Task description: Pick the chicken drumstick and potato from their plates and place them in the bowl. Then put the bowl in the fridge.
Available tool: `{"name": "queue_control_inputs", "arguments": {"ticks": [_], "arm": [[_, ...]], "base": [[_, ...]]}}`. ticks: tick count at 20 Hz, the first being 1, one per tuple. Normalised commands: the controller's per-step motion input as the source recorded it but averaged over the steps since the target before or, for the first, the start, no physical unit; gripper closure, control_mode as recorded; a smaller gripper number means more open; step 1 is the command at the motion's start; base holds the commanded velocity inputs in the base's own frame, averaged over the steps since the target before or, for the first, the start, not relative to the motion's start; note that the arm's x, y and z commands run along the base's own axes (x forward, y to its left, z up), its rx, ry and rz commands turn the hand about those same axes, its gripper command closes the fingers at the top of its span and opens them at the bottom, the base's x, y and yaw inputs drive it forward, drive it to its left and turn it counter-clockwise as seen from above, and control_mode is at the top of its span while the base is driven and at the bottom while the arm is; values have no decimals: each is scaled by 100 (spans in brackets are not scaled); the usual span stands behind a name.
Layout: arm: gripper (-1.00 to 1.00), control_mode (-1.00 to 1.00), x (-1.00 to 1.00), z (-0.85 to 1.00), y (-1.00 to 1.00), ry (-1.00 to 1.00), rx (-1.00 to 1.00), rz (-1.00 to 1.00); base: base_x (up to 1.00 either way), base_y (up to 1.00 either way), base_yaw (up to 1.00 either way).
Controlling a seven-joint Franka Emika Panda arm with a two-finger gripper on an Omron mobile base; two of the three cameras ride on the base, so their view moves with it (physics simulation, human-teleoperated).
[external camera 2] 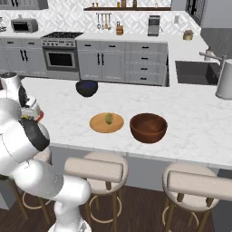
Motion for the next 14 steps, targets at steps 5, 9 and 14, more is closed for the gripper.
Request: {"name": "queue_control_inputs", "arguments": {"ticks": [5, 9, 14], "arm": [[-100, -100, 51, -16, 77, 0, 0, 0], [-100, -100, 57, 0, 54, 2, 0, 0], [-100, -100, 33, -30, 34, 4, -2, 1]], "base": [[0, 0, 0], [0, 0, 0], [0, 0, 0]]}}
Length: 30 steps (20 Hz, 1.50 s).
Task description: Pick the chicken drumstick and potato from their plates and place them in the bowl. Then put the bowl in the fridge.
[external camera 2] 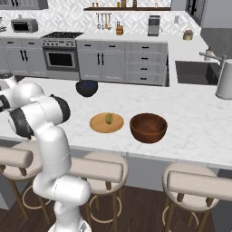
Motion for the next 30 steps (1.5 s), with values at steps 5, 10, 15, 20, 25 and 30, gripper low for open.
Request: {"name": "queue_control_inputs", "arguments": {"ticks": [5, 10, 15, 20, 25, 30], "arm": [[-100, -100, 22, -46, 26, 0, -6, 1], [-100, -100, 42, -19, 25, 1, -1, 0], [-100, -100, 48, -5, 13, 4, 0, 0], [-100, -100, 39, -31, 1, 3, 0, 0], [-100, -100, 24, -51, 12, 5, 0, 1], [-100, -100, 23, -19, 13, 4, 0, 0]], "base": [[0, 0, 0], [0, 0, 0], [0, 0, 0], [0, 0, 0], [0, 0, 0], [0, 0, 0]]}}
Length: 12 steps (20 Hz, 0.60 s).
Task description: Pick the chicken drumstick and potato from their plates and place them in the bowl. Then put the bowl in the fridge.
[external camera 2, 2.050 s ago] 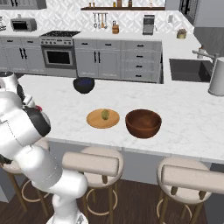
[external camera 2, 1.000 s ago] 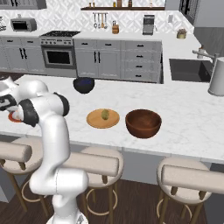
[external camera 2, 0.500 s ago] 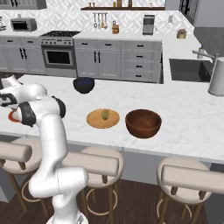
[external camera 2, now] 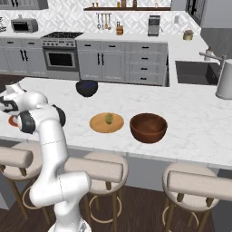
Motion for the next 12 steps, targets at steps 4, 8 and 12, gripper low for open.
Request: {"name": "queue_control_inputs", "arguments": {"ticks": [4, 8, 12], "arm": [[-100, -100, 39, 0, 6, 0, 0, 0], [-100, -100, 30, -15, 14, 5, 0, 0], [-100, -100, 19, -28, 16, 6, 0, 0]], "base": [[0, 0, 0], [0, 0, 0], [0, 0, 0]]}}
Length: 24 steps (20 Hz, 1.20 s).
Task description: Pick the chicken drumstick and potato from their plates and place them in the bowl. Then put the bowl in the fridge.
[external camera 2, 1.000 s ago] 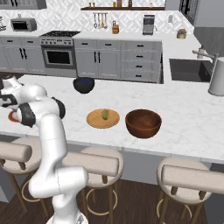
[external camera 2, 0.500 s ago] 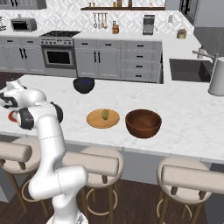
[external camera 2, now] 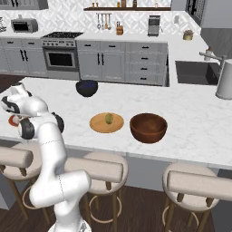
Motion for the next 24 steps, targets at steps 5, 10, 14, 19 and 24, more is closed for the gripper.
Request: {"name": "queue_control_inputs", "arguments": {"ticks": [5, 10, 14, 19, 24], "arm": [[-100, -100, 17, -26, 21, 4, 0, 0], [100, -100, 5, -15, 6, 1, 0, 0], [100, -100, 0, -9, 0, 0, 0, 0], [100, -100, -23, -7, -71, -4, 0, 0], [100, -100, -55, 13, -100, -8, 0, 0]], "base": [[0, 0, 0], [0, 0, 0], [0, 0, 0], [0, 0, 0], [0, 0, 0]]}}
